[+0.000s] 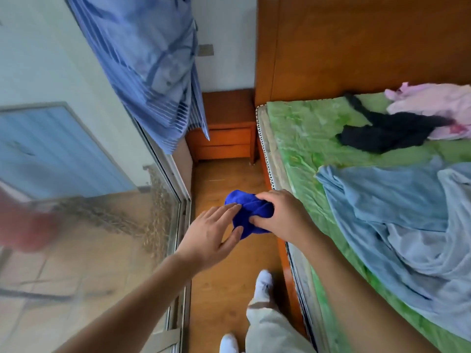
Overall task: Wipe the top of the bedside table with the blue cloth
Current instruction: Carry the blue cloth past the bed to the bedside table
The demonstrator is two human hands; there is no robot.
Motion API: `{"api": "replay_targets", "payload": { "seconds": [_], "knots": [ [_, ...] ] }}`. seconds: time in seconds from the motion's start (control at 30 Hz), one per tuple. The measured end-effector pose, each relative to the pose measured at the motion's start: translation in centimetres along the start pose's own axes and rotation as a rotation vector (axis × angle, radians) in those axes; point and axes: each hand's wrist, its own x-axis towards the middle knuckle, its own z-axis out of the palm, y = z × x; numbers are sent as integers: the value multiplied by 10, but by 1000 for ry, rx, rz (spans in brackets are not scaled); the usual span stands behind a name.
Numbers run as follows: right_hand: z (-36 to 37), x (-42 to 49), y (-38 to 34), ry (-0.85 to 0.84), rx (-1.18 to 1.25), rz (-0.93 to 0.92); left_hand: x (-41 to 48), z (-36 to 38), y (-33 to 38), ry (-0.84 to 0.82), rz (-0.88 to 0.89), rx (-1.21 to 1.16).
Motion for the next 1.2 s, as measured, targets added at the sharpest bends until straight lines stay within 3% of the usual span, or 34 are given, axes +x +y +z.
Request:
{"api": "replay_targets", "payload": {
  "seconds": [0.13,0.53,0.83,1.2],
  "knots": [
    [-10,87,39,-2,32,-1,94,5,-32,-41,-13,23],
    [-79,340,94,34,56,-45,336,-29,-106,41,-66,-9],
    [-60,508,132,-29,37,73,488,-21,-223,-50,2,-8],
    [-35,689,136,-134,35,72,605,-31,-341,-72,-118,-86]
  ]
}}
